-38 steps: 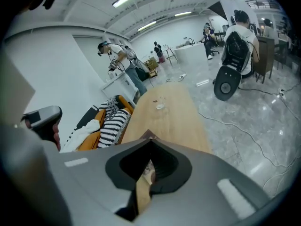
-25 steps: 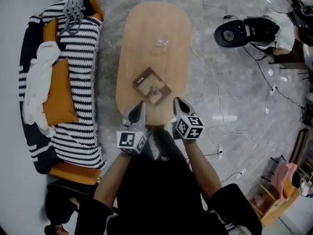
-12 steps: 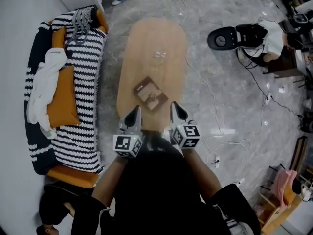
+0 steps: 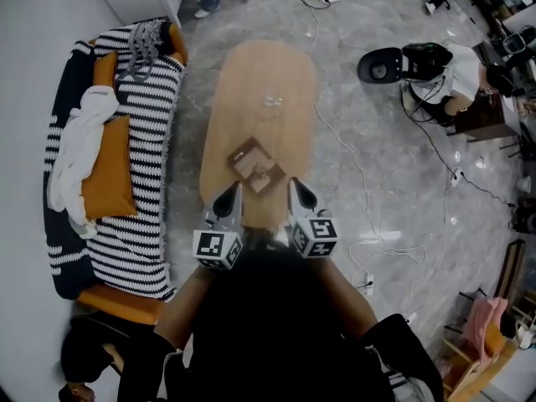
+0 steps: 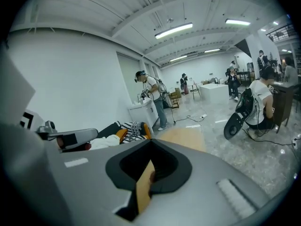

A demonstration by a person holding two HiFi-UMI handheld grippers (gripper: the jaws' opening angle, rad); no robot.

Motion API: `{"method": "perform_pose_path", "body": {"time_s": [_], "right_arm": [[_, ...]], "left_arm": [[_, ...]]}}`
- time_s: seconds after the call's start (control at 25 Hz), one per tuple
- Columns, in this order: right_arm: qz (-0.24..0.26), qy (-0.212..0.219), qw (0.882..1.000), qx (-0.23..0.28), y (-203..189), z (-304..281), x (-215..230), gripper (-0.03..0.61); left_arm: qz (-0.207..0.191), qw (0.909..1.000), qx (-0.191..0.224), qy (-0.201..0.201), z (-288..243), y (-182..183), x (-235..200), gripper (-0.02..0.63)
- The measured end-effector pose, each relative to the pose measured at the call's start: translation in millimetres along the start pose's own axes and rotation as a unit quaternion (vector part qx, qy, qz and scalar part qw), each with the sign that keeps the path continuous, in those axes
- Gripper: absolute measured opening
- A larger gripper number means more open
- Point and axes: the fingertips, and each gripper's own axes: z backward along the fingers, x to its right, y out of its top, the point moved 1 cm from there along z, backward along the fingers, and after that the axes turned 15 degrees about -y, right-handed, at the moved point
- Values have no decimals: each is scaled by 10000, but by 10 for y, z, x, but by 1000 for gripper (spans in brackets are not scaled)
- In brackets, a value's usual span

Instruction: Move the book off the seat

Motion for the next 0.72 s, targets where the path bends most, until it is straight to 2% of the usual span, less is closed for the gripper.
{"method": "perform_pose_path", "body": {"time_s": [0.72], "right_arm": [[219, 110, 9997, 38, -9, -91, -91, 8]], "left_arm": [[-74, 9999, -70, -93, -61, -8, -128, 5]]}}
